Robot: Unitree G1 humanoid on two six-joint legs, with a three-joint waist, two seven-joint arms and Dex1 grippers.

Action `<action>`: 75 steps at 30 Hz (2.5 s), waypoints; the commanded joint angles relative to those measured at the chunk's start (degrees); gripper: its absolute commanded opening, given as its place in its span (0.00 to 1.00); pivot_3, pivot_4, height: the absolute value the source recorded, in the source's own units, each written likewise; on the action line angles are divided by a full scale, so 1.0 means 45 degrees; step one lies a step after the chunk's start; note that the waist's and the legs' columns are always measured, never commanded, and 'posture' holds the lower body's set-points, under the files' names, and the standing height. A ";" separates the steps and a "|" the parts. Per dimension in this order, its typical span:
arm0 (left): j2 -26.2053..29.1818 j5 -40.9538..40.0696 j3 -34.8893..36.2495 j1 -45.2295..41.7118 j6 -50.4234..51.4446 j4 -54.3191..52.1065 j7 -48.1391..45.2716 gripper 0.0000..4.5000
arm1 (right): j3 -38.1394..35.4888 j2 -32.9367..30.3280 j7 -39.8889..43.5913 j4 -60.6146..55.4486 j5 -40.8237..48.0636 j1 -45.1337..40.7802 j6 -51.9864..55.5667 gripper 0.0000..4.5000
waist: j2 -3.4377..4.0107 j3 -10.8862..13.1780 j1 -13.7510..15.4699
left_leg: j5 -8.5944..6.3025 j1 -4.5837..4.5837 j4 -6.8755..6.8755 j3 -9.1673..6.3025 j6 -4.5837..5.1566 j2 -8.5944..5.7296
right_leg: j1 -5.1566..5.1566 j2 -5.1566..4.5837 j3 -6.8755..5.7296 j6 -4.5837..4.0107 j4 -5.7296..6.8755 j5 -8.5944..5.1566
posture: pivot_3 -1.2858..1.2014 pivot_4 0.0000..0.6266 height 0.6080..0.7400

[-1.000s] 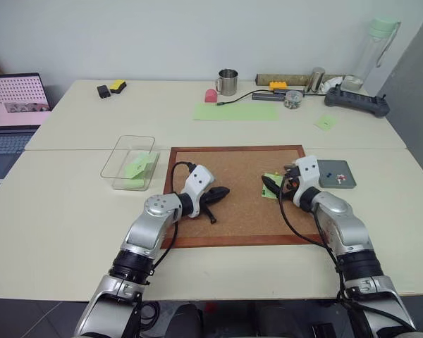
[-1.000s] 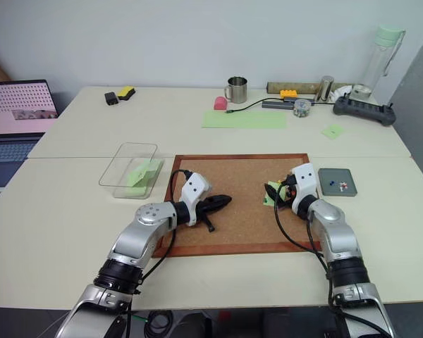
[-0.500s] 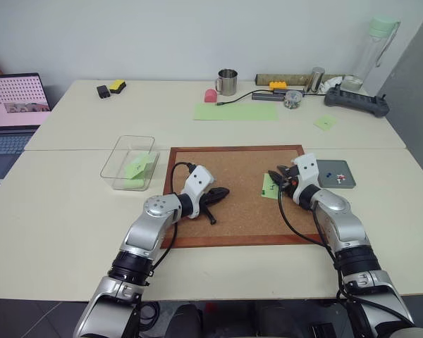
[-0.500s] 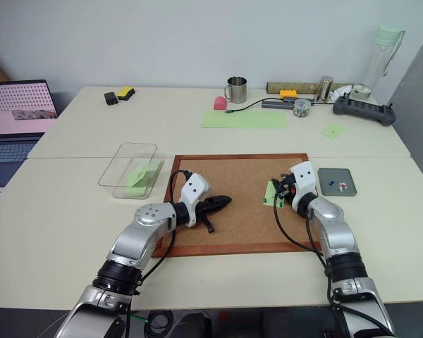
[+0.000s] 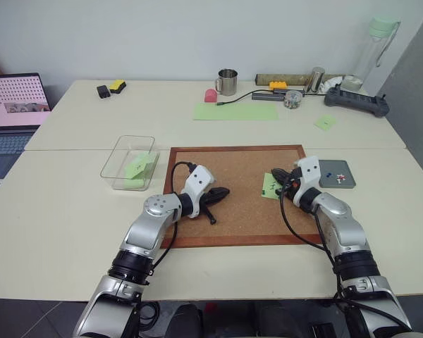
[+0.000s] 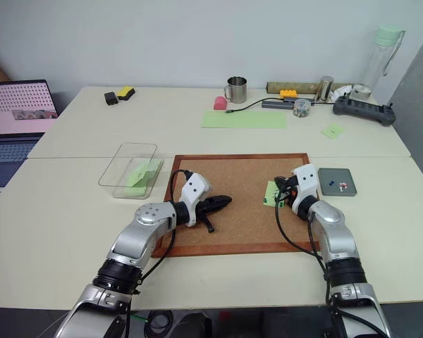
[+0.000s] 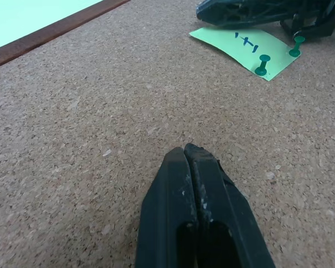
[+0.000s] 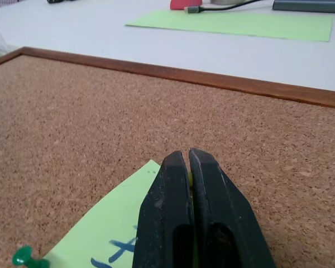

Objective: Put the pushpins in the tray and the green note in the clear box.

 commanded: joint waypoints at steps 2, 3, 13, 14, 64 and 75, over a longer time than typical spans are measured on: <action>0.0055 0.0115 -0.0153 -0.0052 -0.0039 0.0115 0.0000 0.00 | -0.0208 0.0082 0.0101 -0.1553 0.0251 0.0124 -0.0836 0.01 | 0.0000 0.0000 0.0000 | 0.0000 0.0000 0.0000 -0.0003 0.0000 0.0000 | 0.0000 0.0000 -0.0003 0.0000 0.0000 0.0000 | 0.52 0.24 1.00; 0.0059 0.0124 -0.0151 -0.0047 -0.0057 0.0129 0.0019 0.00 | -0.0242 0.0088 0.0088 -0.1704 0.0285 0.0200 -0.0847 0.01 | -0.0001 0.0000 0.0000 | 0.0000 0.0000 0.0000 -0.0002 0.0000 0.0000 | 0.0000 0.0000 -0.0003 0.0000 0.0000 0.0000 | 0.52 0.24 1.00; 0.0020 0.0109 -0.0167 -0.0078 -0.0120 0.0185 0.0016 0.00 | -0.1007 -0.0231 -0.0330 -0.2616 0.0606 0.0667 -0.0588 0.01 | 0.0000 0.0000 0.0013 | 0.0000 -0.0002 0.0000 -0.0002 0.0000 -0.0001 | 0.0000 0.0000 -0.0003 0.0000 -0.0001 0.0000 | 0.52 0.24 1.00; 0.0025 0.0096 -0.0172 -0.0076 -0.0118 0.0182 -0.0005 0.00 | -0.1128 -0.0367 -0.0293 -0.2731 0.0695 0.0741 -0.0464 0.01 | 0.0000 0.0001 0.0013 | 0.0000 -0.0002 0.0000 -0.0002 0.0000 -0.0001 | 0.0000 0.0000 -0.0003 0.0000 -0.0001 0.0000 | 0.52 0.24 1.00; 0.0160 0.0020 -0.0252 0.0152 0.0142 -0.0337 -0.0305 0.00 | 0.0035 -0.2409 0.2715 -0.5279 0.2123 0.3617 0.1547 0.64 | 0.0000 0.0001 0.0010 | -0.0001 -0.0002 -0.0004 0.0002 0.0002 -0.0002 | 0.0002 0.0005 0.0001 0.0001 -0.0009 -0.0001 | 0.52 0.24 1.00; 0.0209 0.0017 -0.0224 0.0119 0.0183 -0.0365 -0.0325 0.00 | 0.0594 -0.1601 0.2147 -0.3599 0.1038 0.3015 0.0413 0.64 | -0.0002 0.0002 0.0024 | 0.0000 0.0000 0.0000 0.0002 0.0001 -0.0004 | 0.0003 0.0004 0.0002 0.0001 -0.0009 0.0000 | 0.52 0.24 1.00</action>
